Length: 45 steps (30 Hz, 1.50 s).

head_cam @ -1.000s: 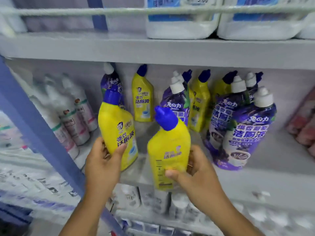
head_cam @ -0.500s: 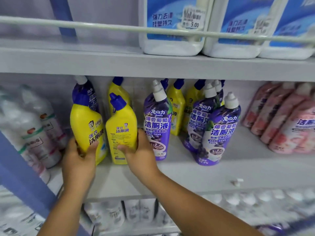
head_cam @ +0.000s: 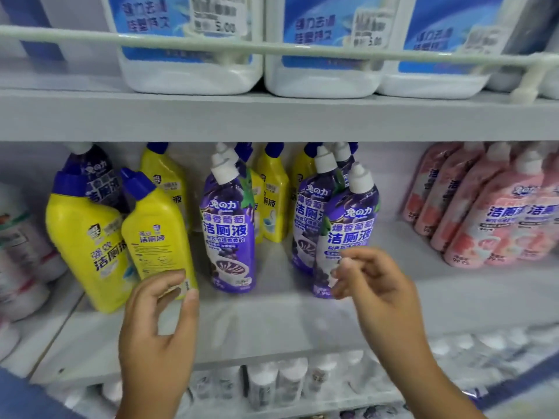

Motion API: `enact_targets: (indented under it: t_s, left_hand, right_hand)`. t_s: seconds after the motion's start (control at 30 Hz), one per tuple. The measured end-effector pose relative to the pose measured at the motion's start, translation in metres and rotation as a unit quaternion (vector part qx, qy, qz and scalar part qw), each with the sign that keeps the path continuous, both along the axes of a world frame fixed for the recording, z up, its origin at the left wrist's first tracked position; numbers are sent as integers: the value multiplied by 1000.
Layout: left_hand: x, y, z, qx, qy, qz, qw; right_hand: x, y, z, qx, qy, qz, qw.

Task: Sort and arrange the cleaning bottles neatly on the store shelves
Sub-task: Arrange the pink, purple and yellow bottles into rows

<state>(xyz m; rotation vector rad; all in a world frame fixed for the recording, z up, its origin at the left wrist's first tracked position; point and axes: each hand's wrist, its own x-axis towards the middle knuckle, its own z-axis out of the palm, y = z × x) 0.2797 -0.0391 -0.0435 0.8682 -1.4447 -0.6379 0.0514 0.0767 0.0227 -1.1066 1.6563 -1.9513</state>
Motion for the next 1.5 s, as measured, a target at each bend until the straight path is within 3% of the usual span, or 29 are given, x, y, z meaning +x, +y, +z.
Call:
enact_targets:
  t_s: [0.07,0.13,0.27,0.43,0.6,0.73,0.83,0.97,1.1,1.17,1.23,1.3,1.37,1.5]
  left_hand:
    - [-23,10,10,46,31,-27,998]
    - [-49,20,18,79,35,-73,994]
    - [-104,23,36,95,6,-148,984]
    - [-171,-6,54,94,24,-148,984]
    - [-202,-42,46,166,-43,-154,973]
    - [-229,-36,38,153,-63,-83,983]
    - [-238,-29,38,131,-27,-29,991]
    - [-228,-33,38,111,-33,71,991]
    - [-218,-39,39,113,-57,105,986]
    - [-222,-25,45,57,-89,150,983]
    - [-228,0,50,-94,-126,173,972]
    - [-237,18,52,-192,-140,129,963]
    - [-247,14,53,-143,-117,52,981]
    - [-268,-6,49,62,-17,-53,996]
  right_hand:
    - [-42,5,3,-6,16,-59,998]
    - [-76,0,-3,37,37,-57,997]
    - [-103,-25,-18,120,59,94,986]
    - [-118,-46,-32,115,25,133,984]
    - [-167,-22,-34,77,-8,76,994]
    - [-223,-21,-36,62,17,-17,998]
    - [-246,-28,-39,64,51,-55,995]
    - [-261,-42,-41,56,90,-72,992]
    - [-270,-52,-40,74,100,-79,989]
    - [-271,-50,-43,78,100,-89,988]
    - [-259,-39,-51,47,152,-148,976]
    - [-230,-23,-63,-11,190,-187,964]
    - [-198,-23,-59,-58,181,-115,975]
    - [-178,-77,-6,-59,129,68,988]
